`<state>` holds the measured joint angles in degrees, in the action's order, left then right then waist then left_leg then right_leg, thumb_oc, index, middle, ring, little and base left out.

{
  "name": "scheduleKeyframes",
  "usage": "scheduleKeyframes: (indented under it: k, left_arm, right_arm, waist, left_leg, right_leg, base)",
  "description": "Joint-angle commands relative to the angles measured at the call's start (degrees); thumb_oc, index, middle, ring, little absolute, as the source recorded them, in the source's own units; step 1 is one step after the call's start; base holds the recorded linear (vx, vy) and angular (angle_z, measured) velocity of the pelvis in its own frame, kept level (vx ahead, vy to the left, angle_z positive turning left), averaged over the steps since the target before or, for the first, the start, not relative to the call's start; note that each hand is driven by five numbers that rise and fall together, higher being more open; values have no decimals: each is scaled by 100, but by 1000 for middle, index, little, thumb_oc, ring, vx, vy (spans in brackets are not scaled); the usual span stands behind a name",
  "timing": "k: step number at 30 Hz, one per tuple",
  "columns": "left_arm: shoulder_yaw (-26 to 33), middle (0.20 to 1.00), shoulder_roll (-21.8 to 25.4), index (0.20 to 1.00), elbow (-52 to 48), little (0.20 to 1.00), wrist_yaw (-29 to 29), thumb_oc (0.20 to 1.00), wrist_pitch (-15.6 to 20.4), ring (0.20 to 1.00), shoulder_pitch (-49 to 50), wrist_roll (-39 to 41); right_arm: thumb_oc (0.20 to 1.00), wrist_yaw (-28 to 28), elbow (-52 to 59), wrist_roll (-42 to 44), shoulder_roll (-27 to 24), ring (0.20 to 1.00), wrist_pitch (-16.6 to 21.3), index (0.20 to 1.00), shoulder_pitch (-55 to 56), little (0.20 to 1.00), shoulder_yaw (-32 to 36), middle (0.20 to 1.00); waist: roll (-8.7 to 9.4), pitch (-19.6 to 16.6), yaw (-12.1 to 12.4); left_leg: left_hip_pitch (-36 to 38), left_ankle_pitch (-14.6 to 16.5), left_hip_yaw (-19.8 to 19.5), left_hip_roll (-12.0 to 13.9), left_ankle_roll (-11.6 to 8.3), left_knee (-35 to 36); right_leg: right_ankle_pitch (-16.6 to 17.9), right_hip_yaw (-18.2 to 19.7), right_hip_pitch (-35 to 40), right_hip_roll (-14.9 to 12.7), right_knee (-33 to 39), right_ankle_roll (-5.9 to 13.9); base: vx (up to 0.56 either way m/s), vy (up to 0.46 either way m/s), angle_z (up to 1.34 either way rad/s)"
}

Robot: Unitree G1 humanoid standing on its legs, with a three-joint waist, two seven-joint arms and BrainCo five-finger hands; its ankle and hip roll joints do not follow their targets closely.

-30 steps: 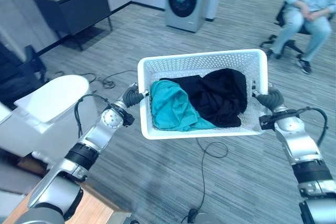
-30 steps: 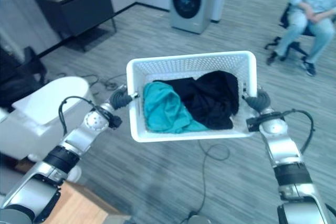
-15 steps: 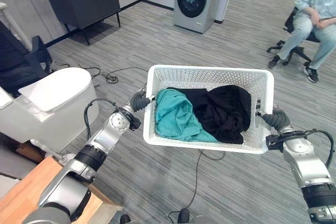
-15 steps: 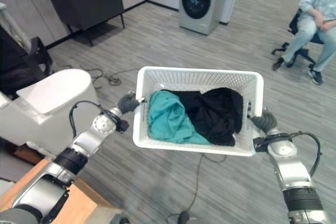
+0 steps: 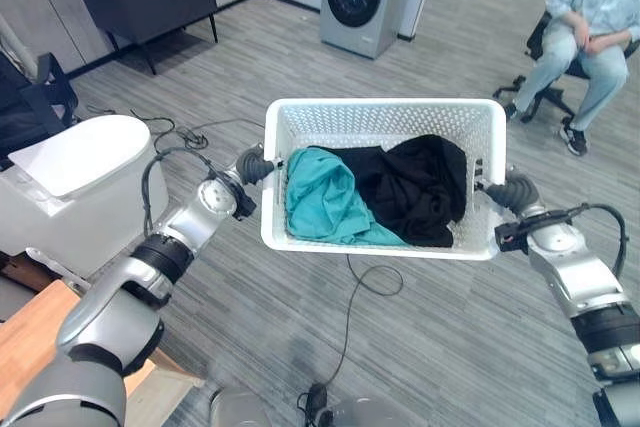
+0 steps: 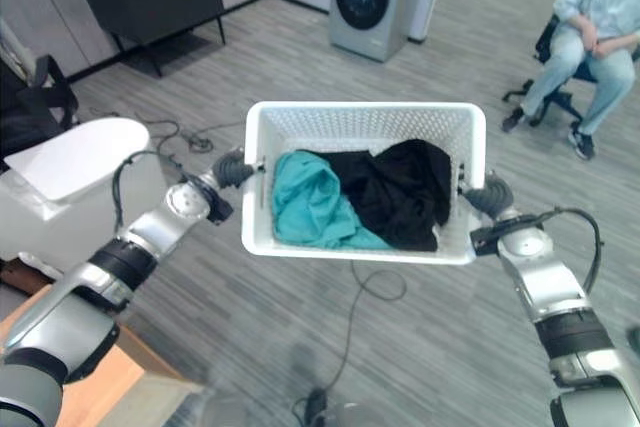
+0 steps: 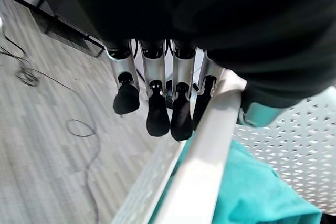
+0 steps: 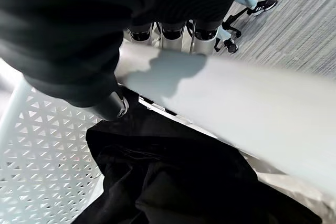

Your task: Grab the laundry basket,head to the washer,open it,put in the laundry and shut it.

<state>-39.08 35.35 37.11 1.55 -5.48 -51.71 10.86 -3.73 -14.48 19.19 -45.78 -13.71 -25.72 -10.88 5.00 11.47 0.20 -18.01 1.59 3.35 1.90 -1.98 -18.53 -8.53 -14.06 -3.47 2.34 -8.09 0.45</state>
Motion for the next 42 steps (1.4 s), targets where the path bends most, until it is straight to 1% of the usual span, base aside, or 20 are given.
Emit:
scheduleKeyframes:
  k: [1, 6, 9, 11, 12, 13, 15, 17, 20, 21, 23, 29, 31, 33, 34, 35, 37, 40, 41, 42]
  left_arm:
    - [197, 200, -155, 200, -77, 200, 152, 200, 537, 200, -661, 224]
    - [360, 200, 172, 200, -319, 200, 105, 200, 528, 200, -400, 310]
    - [569, 200, 336, 200, -431, 200, 107, 200, 544, 200, -70, 290]
    - [729, 200, 328, 200, -433, 200, 146, 200, 507, 200, 113, 257]
    - [735, 200, 330, 200, -435, 200, 146, 200, 507, 200, 119, 255]
    - [819, 200, 332, 200, -304, 200, 158, 200, 478, 200, 204, 227]
    - [804, 200, 233, 200, -92, 200, 210, 200, 470, 200, 34, 294]
    - [584, 200, 31, 200, 390, 200, 289, 200, 463, 200, -395, 312]
    - [431, 200, -15, 200, 712, 200, 328, 200, 464, 200, -664, 296]
    - [381, 200, -24, 200, 865, 200, 360, 200, 477, 200, -781, 234]
    - [354, 200, -70, 200, 1274, 200, 432, 200, 520, 200, -966, 181]
    - [485, 200, 2, 200, 1002, 200, 339, 200, 518, 200, -621, 102]
    - [498, 200, -75, 200, 997, 200, 306, 200, 556, 200, -580, 158]
    - [419, 200, 1, 200, 1052, 200, 385, 200, 513, 200, -695, 245]
    - [484, 200, 83, 200, 946, 200, 421, 200, 479, 200, -660, 338]
    - [511, 200, 113, 200, 812, 200, 431, 200, 453, 200, -681, 504]
    - [504, 200, 76, 200, 810, 200, 437, 200, 455, 200, -719, 556]
    - [449, 200, -40, 200, 808, 200, 444, 200, 470, 200, -837, 543]
    - [461, 200, -56, 200, 813, 200, 445, 200, 479, 200, -845, 526]
    - [460, 200, -58, 200, 814, 200, 446, 200, 479, 200, -847, 525]
  right_arm:
    - [200, 57, 521, 546, 295, 200, 651, 200, -489, 200, -31, 200]
    - [200, 215, 731, 527, 603, 200, 590, 200, -348, 200, -58, 200]
    - [200, 434, 961, 512, 859, 200, 626, 200, -60, 200, 57, 200]
    - [200, 503, 992, 364, 936, 200, 588, 200, -41, 200, 45, 200]
    - [200, 503, 991, 362, 936, 200, 588, 200, -45, 200, 39, 200]
    - [200, 501, 926, 205, 1006, 200, 569, 200, -93, 200, 43, 200]
    - [200, 457, 749, 187, 975, 200, 570, 200, -255, 200, -11, 200]
    - [200, 405, 366, 322, 880, 200, 537, 200, -549, 200, -166, 200]
    - [200, 381, 140, 430, 796, 200, 507, 200, -799, 200, -323, 200]
    - [200, 365, 60, 474, 752, 200, 490, 200, -891, 200, -384, 200]
    - [200, 346, -97, 550, 656, 200, 472, 200, -1101, 200, -526, 200]
    - [200, 391, 338, 510, 400, 200, 369, 200, -451, 200, -44, 200]
    - [200, 375, 473, 578, 190, 200, 349, 200, -111, 200, 265, 200]
    - [200, 285, 539, 805, -70, 200, 439, 200, -110, 200, 318, 200]
    - [200, 258, 532, 844, -27, 200, 456, 200, -205, 200, 233, 200]
    - [200, 185, 551, 842, 27, 200, 420, 200, -246, 200, 177, 200]
    - [200, 148, 547, 828, 61, 200, 433, 200, -272, 200, 137, 200]
    - [200, 130, 614, 761, 193, 200, 519, 200, -119, 200, 130, 200]
    - [200, 146, 651, 744, 223, 200, 540, 200, -78, 200, 150, 200]
    - [200, 147, 654, 743, 222, 200, 539, 200, -75, 200, 154, 200]
  waist:
    - [-183, -420, 288]
    - [-83, -619, 439]
    - [123, -700, 415]
    - [43, -663, 291]
    - [49, -662, 291]
    - [-154, -604, 185]
    - [-293, -529, 70]
    - [-410, -458, -171]
    - [-443, -469, -306]
    - [-456, -487, -366]
    - [-432, -519, -493]
    - [-406, -697, -625]
    - [-451, -803, -799]
    - [-365, -788, -783]
    - [-332, -654, -600]
    - [-188, -502, -445]
    - [-162, -460, -397]
    - [-212, -436, -253]
    - [-252, -445, -193]
    - [-246, -447, -190]
  left_leg:
    - [-332, -617, 366, -202, -58, 918]
    - [24, -589, 468, -396, 215, 1083]
    - [356, -165, 555, -696, 579, 880]
    - [715, 37, 639, -680, 728, 956]
    - [716, 38, 648, -689, 732, 957]
    - [1012, 130, 680, -565, 815, 1051]
    - [1390, 167, 593, -531, 826, 1217]
    - [1763, 272, 347, -542, 725, 1273]
    - [1910, 406, 232, -506, 642, 1259]
    - [2006, 495, 166, -512, 612, 1272]
    - [2412, 808, 96, -615, 549, 1329]
    - [3056, 1180, 150, -516, 360, 1214]
    - [3066, 1039, 39, -261, 89, 697]
    - [2175, -195, 124, 477, -118, -1956]
    - [1551, -625, -171, 580, -123, -3329]
    - [791, -357, -145, 728, 145, -3388]
    - [607, -215, -118, 726, 145, -2965]
    - [555, -374, 280, 529, 0, 11]
    - [677, -575, 256, 397, -44, 743]
    - [705, -630, 264, 387, -42, 820]
  right_leg:
    - [-511, 677, 1299, 61, 175, 110]
    - [-585, 889, 1493, -6, -464, 221]
    - [791, 990, 1178, -255, -1917, 938]
    - [1293, 879, 819, -443, -2972, 1217]
    - [1281, 888, 808, -453, -2996, 1222]
    - [1304, 562, 365, -716, -3724, 1175]
    - [974, 406, -107, -894, -3875, 963]
    - [455, 437, -489, -836, -2987, 710]
    - [223, 616, -512, -740, -1987, 613]
    - [238, 824, -593, -662, -1500, 618]
    - [918, 1191, -906, -552, 106, 828]
    - [1246, 554, -711, -591, 609, 865]
    - [1189, 731, -634, -428, 313, 710]
    - [842, 646, -74, -142, 209, 169]
    - [709, 767, 219, 67, 199, -83]
    - [555, 847, 448, 35, 156, -170]
    - [472, 856, 535, 4, 182, -142]
    - [201, 803, 787, -44, 133, 21]
    - [124, 820, 869, -13, 116, 50]
    - [136, 821, 863, -20, 121, 49]
  base:
    - [548, 7, -71]
    - [480, 50, -47]
    - [540, 120, -44]
    - [383, 113, -37]
    - [425, 154, 2]
    - [358, 153, 23]
    - [477, 137, 5]
    - [459, -11, 13]
    - [209, -56, 44]
    - [440, -108, 33]
    - [524, -112, 44]
    - [446, -115, 29]
    - [557, -257, 75]
    - [665, -580, 82]
    - [595, -625, 14]
    - [376, -368, -75]
    - [265, -92, -96]
    - [354, 69, -3]
    - [243, 67, 14]
    - [238, 49, -46]
